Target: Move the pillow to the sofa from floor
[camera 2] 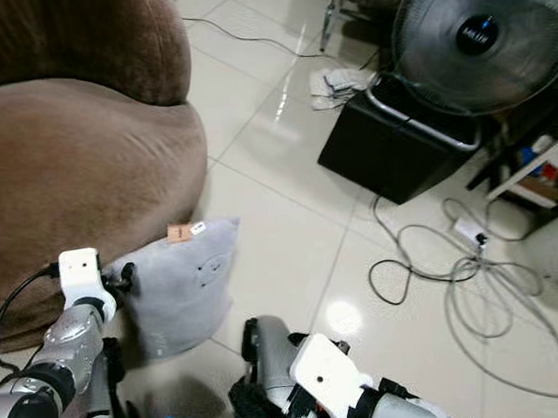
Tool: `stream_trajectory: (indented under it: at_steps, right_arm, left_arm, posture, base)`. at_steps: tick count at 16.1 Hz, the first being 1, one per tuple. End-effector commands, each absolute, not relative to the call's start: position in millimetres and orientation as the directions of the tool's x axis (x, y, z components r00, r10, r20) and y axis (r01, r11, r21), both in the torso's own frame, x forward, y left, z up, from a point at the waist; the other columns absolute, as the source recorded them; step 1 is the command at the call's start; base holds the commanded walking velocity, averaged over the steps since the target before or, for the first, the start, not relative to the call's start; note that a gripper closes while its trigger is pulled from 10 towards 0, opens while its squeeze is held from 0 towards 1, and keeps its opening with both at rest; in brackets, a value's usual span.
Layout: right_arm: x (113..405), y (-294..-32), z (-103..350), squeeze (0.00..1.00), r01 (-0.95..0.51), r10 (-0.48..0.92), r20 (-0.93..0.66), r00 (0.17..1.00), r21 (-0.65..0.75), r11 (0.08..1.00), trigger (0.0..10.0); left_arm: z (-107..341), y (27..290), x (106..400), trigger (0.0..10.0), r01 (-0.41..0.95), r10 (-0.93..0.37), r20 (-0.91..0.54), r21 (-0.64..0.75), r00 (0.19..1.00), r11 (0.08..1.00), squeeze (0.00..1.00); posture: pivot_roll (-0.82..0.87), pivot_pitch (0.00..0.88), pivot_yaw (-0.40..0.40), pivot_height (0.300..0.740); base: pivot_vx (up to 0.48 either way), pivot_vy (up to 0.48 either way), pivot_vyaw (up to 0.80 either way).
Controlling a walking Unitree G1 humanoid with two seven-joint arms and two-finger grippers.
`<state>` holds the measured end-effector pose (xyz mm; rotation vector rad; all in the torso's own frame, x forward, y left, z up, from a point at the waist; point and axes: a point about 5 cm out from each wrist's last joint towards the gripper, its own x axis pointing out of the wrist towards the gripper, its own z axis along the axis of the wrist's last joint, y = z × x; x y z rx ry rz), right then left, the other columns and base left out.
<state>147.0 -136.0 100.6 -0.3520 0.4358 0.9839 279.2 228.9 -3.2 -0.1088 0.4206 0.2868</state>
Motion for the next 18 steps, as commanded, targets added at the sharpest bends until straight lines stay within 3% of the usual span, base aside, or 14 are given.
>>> stream_trajectory:
  at_steps: [1, 6, 7, 8, 9, 12, 15, 16, 17, 18]
  right_arm:
    - [145, -141, 104, 0.0, -0.854, 0.705, -0.521, 0.48, -0.094, 0.512, 10.0]
    - [152, -127, 114, 0.0, -0.868, 0.713, -0.531, 0.458, -0.093, 0.488, 10.0]
    - [153, -123, 118, 0.0, -0.873, 0.719, -0.529, 0.45, -0.092, 0.479, 10.0]
    - [151, -113, 127, 0.0, -0.884, 0.735, -0.521, 0.434, -0.087, 0.46, 10.0]
    - [147, -104, 135, 0.0, -0.89, 0.747, -0.513, 0.423, -0.082, 0.448, 10.0]
    - [131, -77, 152, 0.0, -0.901, 0.778, -0.481, 0.405, -0.067, 0.428, 10.0]
    - [111, -26, 161, 0.0, -0.911, 0.813, -0.444, 0.376, -0.016, 0.413, 10.0]
    - [97, 6, 161, 0.0, -0.913, 0.82, -0.447, 0.358, 0.015, 0.407, 10.0]
    - [91, 19, 163, 0.0, -0.915, 0.822, -0.448, 0.352, 0.022, 0.404, 10.0]
    - [78, 40, 170, 0.0, -0.916, 0.82, -0.458, 0.342, 0.031, 0.399, 10.0]
  left_arm:
    - [-14, 227, 269, 10.0, -0.317, 0.257, -0.461, -0.058, 0.85, 0.946, 1.0]
    - [-14, 231, 266, 10.0, -0.345, 0.279, -0.451, -0.071, 0.848, 0.936, 1.0]
    - [-14, 230, 266, 10.0, -0.339, 0.269, -0.452, -0.08, 0.85, 0.937, 0.84]
    - [-16, 227, 266, 10.0, -0.314, 0.246, -0.465, -0.073, 0.85, 0.947, 0.1]
    - [-17, 225, 266, 10.0, -0.301, 0.23, -0.47, -0.08, 0.852, 0.95, 0.0]
    - [-16, 221, 269, 10.0, -0.256, 0.171, -0.471, -0.123, 0.865, 0.959, 0.0]
    - [-14, 223, 271, 9.8, -0.247, 0.171, -0.471, -0.104, 0.865, 0.963, 0.0]
    - [-13, 226, 271, 8.4, -0.255, 0.188, -0.47, -0.082, 0.862, 0.963, 0.0]
    - [-13, 227, 270, 8.4, -0.259, 0.195, -0.47, -0.076, 0.861, 0.963, 0.0]
    - [-14, 228, 269, 3.6, -0.268, 0.205, -0.47, -0.071, 0.859, 0.961, 0.0]
  posture:
    - [-0.39, 0.177, -0.22, 0.588]
    - [-0.39, 0.155, -0.268, 0.588]
    - [-0.39, 0.159, -0.288, 0.588]
    - [-0.39, 0.161, -0.295, 0.588]
    - [-0.39, 0.16, -0.299, 0.588]
    - [-0.39, 0.149, -0.314, 0.588]
    - [-0.39, 0.153, -0.32, 0.588]
    - [-0.39, 0.151, -0.322, 0.588]
    - [-0.39, 0.151, -0.322, 0.588]
    - [-0.38, 0.151, -0.325, 0.588]
  base:
    - [0.0, 0.0, 0.0]
    - [0.0, 0.0, 0.0]
    - [0.0, 0.0, 0.0]
    - [0.0, 0.0, 0.0]
    - [0.0, 0.0, 0.0]
    - [0.0, 0.0, 0.0]
    - [0.0, 0.0, 0.0]
    - [0.0, 0.0, 0.0]
    - [0.0, 0.0, 0.0]
    - [0.0, 0.0, 0.0]
